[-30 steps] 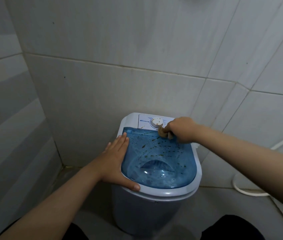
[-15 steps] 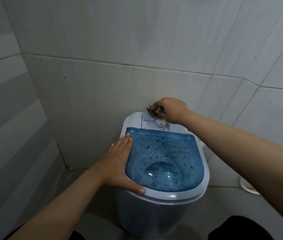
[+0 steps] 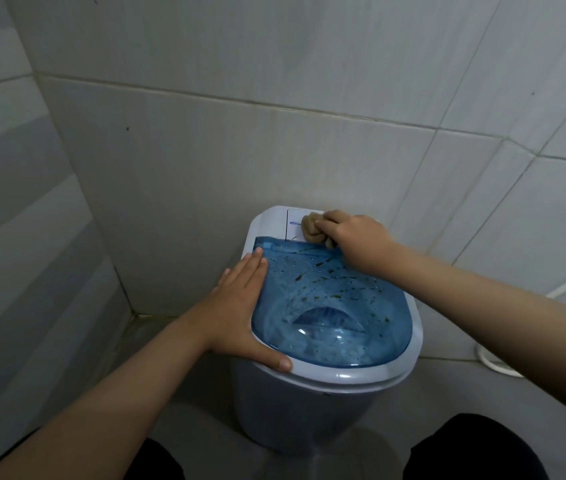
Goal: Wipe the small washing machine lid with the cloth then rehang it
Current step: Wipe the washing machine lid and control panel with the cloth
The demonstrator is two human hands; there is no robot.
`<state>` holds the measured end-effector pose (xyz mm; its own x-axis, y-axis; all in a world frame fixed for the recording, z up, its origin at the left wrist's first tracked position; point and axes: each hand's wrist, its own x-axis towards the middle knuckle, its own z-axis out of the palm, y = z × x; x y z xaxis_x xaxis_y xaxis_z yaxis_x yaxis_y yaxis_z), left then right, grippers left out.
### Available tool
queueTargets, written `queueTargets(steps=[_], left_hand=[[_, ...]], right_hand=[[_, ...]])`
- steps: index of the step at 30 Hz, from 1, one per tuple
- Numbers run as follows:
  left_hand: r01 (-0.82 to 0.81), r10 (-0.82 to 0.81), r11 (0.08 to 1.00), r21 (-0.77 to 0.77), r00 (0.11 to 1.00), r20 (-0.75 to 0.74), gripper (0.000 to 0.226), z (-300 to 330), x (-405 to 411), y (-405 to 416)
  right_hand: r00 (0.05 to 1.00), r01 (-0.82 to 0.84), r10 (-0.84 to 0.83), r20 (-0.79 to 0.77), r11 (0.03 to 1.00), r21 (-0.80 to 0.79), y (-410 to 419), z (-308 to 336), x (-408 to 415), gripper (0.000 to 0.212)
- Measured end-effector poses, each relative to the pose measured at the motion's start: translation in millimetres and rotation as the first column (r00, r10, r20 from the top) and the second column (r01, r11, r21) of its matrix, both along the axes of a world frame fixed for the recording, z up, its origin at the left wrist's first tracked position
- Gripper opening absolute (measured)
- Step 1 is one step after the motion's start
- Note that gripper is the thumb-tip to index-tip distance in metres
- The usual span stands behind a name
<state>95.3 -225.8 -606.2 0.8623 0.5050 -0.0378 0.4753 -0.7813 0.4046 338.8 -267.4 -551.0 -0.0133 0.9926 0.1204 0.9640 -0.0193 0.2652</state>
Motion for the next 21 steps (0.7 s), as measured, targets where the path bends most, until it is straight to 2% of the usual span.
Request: queueTargets(steps=[3, 6, 9, 13, 17, 21], left_hand=[[0.001, -0.001, 1.0, 0.003, 1.0, -0.003, 0.15, 1, 0, -1], [0.003, -0.003, 1.0, 0.001, 1.0, -0.009, 0.15, 2, 0, -1], [0.001, -0.001, 1.0, -0.004, 1.0, -0.011, 0.15, 1, 0, -1], [0.006, -0.006, 1.0, 0.0, 1.0, -0.004, 0.151, -1, 0, 1], [0.0, 0.0, 1.0, 0.003, 1.0, 0.013, 0.151, -3, 0, 2], [-0.004, 0.004, 1.0, 0.007, 1.0, 0.026, 0.15, -4, 0, 1]], right_hand=[[0.991, -0.051, 0.035, -0.127, 0.991, -0.124, 0, 21, 5, 0.05], [0.965, 0.001, -0.011, -0.262, 0.999, -0.04, 7, 43, 10, 0.047], [0.96, 0.106, -0.093, -0.265, 0.994, 0.033, 23, 43, 12, 0.038], [0.972, 0.173, -0.185, -0.144, 0.981, -0.094, 49, 32, -8, 0.023], [0.991, 0.118, -0.123, -0.046, 0.987, -0.109, 70, 23, -31, 0.022], [0.998, 0.054, -0.057, -0.041, 0.996, -0.075, 75, 13, -42, 0.03]])
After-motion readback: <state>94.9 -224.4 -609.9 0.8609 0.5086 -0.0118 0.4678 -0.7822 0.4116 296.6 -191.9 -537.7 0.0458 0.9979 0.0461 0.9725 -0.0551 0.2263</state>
